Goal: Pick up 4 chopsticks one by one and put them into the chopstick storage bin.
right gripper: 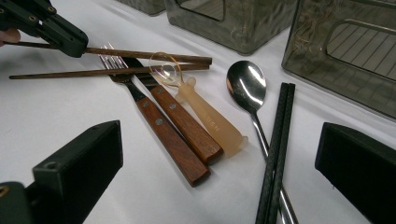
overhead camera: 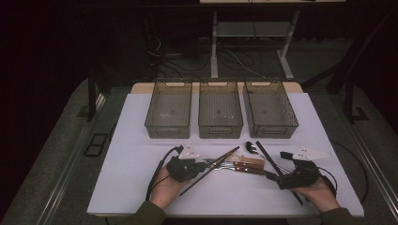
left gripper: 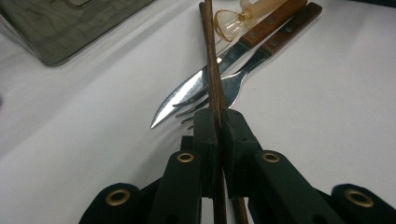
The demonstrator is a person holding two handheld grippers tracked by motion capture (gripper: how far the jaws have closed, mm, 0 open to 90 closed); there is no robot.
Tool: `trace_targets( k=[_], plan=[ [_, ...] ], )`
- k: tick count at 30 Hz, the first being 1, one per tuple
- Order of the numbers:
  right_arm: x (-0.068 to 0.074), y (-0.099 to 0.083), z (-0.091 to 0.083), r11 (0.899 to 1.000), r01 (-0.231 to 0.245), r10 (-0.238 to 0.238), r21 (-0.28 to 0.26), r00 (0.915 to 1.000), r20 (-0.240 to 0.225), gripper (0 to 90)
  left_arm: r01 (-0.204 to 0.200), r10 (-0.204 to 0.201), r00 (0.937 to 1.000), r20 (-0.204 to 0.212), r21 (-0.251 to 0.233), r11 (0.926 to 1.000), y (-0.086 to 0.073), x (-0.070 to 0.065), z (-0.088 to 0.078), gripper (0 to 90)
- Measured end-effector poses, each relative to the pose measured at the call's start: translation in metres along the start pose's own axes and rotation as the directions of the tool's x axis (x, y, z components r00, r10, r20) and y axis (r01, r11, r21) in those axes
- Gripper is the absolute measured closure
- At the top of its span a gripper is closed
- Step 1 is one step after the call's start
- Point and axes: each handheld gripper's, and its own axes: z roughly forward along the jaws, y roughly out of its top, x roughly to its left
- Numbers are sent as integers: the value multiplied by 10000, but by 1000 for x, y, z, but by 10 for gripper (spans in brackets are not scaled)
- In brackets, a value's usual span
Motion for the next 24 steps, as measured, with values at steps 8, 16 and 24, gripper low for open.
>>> trace_targets(
  k=[8,16,24],
  plan=[
    [1,-1,0,9999,-103,102,-41,9999,-106,6,43,-23,9990,454,-447,9990,-1,7,-10,854],
    [0,-2,1,9999,-139,139,-2,9998,-109,6,53,7,9961,877,-688,9976,-2,8,-16,855],
    [0,-2,1,9999,-124,124,19,9999,-109,6,82,2,9951,992,-841,9964,-2,12,-22,854]
  ],
)
